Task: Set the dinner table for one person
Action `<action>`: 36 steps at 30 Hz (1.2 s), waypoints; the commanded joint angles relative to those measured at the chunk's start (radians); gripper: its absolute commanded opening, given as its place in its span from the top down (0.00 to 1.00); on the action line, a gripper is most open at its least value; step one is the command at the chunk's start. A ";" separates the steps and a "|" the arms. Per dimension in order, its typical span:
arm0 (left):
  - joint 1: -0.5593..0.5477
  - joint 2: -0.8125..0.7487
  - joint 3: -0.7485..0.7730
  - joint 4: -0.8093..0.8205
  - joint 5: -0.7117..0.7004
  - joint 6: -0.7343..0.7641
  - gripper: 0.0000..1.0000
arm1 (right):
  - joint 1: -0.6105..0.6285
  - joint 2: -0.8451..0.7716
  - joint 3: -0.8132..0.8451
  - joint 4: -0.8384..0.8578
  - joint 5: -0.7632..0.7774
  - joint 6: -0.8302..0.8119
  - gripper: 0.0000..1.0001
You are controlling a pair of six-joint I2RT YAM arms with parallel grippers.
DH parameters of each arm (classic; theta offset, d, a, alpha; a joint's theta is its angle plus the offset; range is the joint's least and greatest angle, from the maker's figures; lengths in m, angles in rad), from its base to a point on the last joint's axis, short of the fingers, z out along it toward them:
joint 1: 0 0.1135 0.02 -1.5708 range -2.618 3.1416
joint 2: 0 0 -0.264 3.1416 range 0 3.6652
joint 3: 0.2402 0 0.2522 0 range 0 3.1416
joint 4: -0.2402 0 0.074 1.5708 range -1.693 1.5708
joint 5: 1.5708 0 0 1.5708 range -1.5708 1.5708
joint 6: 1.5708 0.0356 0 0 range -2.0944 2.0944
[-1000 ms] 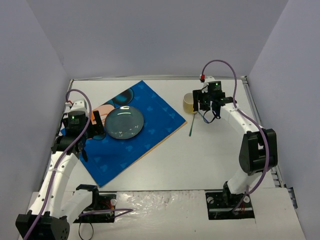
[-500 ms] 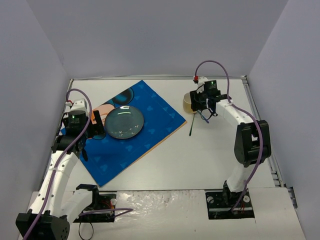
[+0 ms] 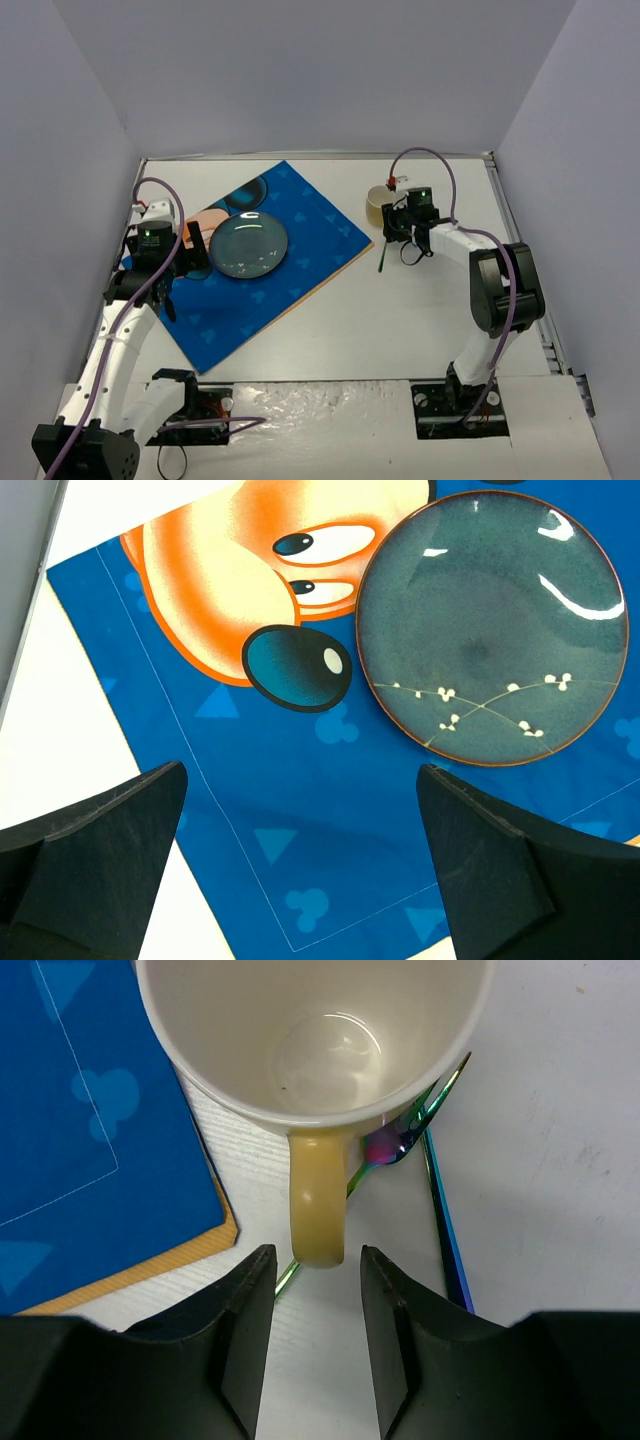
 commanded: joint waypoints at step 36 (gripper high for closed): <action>0.006 -0.001 0.023 0.030 -0.015 0.016 0.03 | -0.009 -0.072 -0.181 0.595 -0.006 0.037 0.68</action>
